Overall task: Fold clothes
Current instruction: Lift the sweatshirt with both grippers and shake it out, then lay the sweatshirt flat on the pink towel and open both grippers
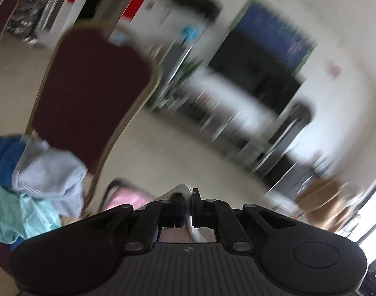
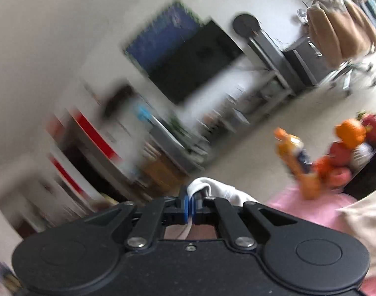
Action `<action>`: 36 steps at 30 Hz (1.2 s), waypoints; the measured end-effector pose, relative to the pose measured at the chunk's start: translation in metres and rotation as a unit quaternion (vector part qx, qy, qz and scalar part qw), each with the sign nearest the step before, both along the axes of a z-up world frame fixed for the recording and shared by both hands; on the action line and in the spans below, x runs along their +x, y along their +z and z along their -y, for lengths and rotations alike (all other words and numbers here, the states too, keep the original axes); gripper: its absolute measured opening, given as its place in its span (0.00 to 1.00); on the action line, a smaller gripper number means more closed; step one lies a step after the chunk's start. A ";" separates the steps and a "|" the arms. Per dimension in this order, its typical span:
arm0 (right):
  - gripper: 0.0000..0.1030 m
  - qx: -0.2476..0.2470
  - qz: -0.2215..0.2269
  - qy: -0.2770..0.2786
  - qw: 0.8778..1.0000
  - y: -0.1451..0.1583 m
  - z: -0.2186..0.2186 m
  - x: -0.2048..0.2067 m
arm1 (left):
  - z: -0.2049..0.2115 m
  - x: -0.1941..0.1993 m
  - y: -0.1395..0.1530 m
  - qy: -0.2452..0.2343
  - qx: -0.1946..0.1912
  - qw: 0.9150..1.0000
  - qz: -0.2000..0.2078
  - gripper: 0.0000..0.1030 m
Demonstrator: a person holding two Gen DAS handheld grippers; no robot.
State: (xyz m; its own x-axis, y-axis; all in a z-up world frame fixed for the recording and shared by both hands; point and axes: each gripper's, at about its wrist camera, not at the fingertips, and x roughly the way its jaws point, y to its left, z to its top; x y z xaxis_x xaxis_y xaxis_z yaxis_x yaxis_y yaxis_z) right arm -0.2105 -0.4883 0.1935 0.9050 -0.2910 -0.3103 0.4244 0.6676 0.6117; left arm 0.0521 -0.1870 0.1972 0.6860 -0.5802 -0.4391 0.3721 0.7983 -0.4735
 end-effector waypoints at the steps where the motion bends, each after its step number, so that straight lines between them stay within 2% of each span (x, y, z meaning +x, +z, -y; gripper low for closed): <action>1: 0.02 0.001 -0.020 -0.003 1.000 -0.007 0.006 0.022 | 0.015 0.017 -0.007 0.005 0.021 1.000 -0.013 0.04; 3: 0.02 -0.004 -0.029 -0.007 1.000 -0.014 0.016 0.062 | 0.036 0.039 -0.007 0.018 0.034 0.999 -0.005 0.03; 5: 0.02 -0.034 -0.019 -0.023 0.999 -0.007 0.022 0.087 | 0.039 0.045 0.009 0.025 0.012 0.999 0.017 0.03; 8: 0.02 -0.086 0.044 -0.032 0.995 0.025 0.025 0.094 | 0.025 0.035 0.048 0.024 -0.035 0.995 0.091 0.03; 11: 0.02 -0.140 0.116 -0.025 0.983 0.041 0.022 0.069 | 0.012 0.010 0.053 0.014 -0.055 0.988 0.144 0.04; 13: 0.02 -0.169 0.141 -0.020 0.975 0.036 0.018 0.048 | 0.008 0.003 0.009 0.005 -0.036 0.993 0.110 0.04; 15: 0.02 -0.169 0.138 -0.013 0.976 0.013 0.014 0.026 | 0.004 -0.003 -0.035 -0.004 -0.016 0.997 0.075 0.04; 17: 0.02 -0.153 0.103 -0.005 0.983 -0.026 0.014 0.015 | -0.001 -0.009 -0.080 -0.013 0.004 0.999 0.040 0.04; 19: 0.03 -0.115 0.039 0.004 0.993 -0.078 0.017 0.015 | -0.005 -0.016 -0.124 -0.022 0.023 0.999 0.006 0.04; 21: 0.02 -0.052 -0.034 0.010 0.998 -0.141 0.028 0.023 | -0.009 -0.021 -0.169 -0.029 0.044 0.998 -0.031 0.04; 24: 0.03 0.055 -0.134 0.014 0.989 -0.231 0.039 0.039 | -0.004 -0.006 -0.252 -0.008 0.092 0.988 -0.124 0.04; 26: 0.02 0.087 -0.178 0.020 0.980 -0.271 0.034 0.041 | -0.007 0.002 -0.288 0.006 0.119 0.980 -0.159 0.04; 28: 0.03 0.107 -0.215 0.029 0.970 -0.304 0.024 0.039 | -0.006 0.002 -0.308 0.010 0.140 0.974 -0.180 0.04; 30: 0.03 0.123 -0.246 0.036 0.961 -0.331 0.015 0.037 | -0.006 0.001 -0.317 0.009 0.150 0.971 -0.186 0.04; 33: 0.03 0.119 -0.255 0.040 0.959 -0.341 0.010 0.031 | -0.004 -0.001 -0.310 0.007 0.154 0.973 -0.173 0.04; 36: 0.03 0.121 -0.249 0.040 0.960 -0.336 0.009 0.027 | 0.003 -0.008 -0.297 0.001 0.151 0.976 -0.156 0.04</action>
State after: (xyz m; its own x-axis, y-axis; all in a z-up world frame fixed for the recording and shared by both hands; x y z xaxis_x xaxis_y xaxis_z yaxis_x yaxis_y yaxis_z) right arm -0.1830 -0.4973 -0.1426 0.6439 -0.0914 -0.7596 0.6577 0.5735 0.4884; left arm 0.0439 -0.1904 -0.0994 0.4926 -0.3901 -0.7779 0.2453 0.9199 -0.3059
